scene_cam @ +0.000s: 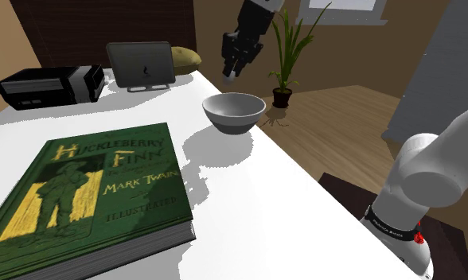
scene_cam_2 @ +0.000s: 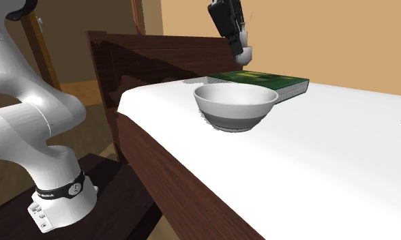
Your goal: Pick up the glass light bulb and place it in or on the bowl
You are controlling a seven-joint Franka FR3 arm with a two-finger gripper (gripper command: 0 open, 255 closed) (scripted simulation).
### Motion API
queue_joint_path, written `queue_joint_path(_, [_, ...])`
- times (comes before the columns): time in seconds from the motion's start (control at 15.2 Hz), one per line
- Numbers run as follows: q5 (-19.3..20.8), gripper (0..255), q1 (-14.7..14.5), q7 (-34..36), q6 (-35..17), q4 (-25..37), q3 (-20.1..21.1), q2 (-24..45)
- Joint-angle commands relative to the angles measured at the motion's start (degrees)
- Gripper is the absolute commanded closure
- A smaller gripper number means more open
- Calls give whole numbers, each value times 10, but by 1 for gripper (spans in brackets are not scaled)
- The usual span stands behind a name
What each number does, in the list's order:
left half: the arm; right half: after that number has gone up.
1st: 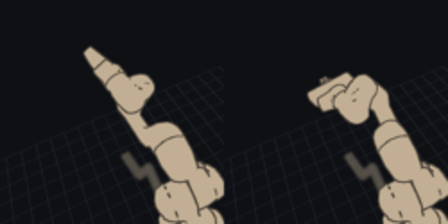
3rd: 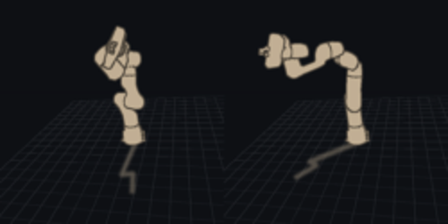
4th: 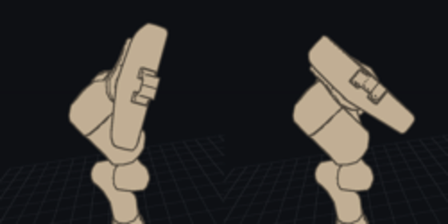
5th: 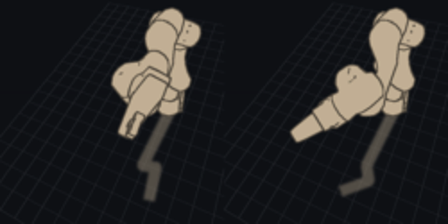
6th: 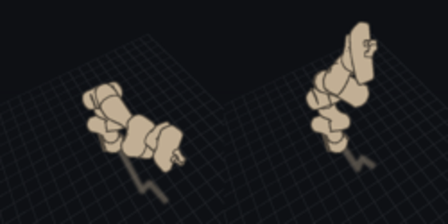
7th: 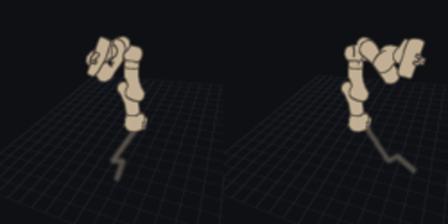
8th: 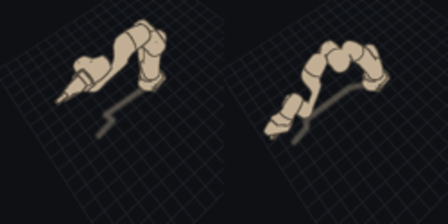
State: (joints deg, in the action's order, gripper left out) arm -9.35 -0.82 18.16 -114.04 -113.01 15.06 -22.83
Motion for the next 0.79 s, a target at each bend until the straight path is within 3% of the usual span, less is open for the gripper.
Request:
queue_joint_path(0.0, [-9, 255, -1, -17, -3, -35, -13, -30])
queue_joint_path(0.73, [-18, 255, -6, -25, -83, -127, -9, -42])
